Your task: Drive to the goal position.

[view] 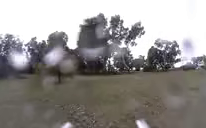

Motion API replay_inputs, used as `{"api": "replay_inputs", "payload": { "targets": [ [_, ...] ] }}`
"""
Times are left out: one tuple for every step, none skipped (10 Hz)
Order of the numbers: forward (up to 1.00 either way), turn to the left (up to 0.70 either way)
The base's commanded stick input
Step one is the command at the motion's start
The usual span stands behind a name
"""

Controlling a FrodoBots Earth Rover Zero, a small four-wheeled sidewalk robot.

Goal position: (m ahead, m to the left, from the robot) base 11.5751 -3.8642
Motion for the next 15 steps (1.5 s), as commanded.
{"api": "replay_inputs", "payload": {
  "targets": [
    [1.0,0.01],
    [1.0,0.01],
    [1.0,0.01],
    [1.0,0.01],
    [1.0,0.01],
    [1.0,0.01],
    [1.0,0.01],
    [1.0,0.01],
    [1.0,-0.39],
    [1.0,-0.39],
    [1.0,-0.39],
    [1.0,-0.39],
    [1.0,-0.39],
    [1.0,-0.39],
    [1.0,-0.07]
  ]
}}
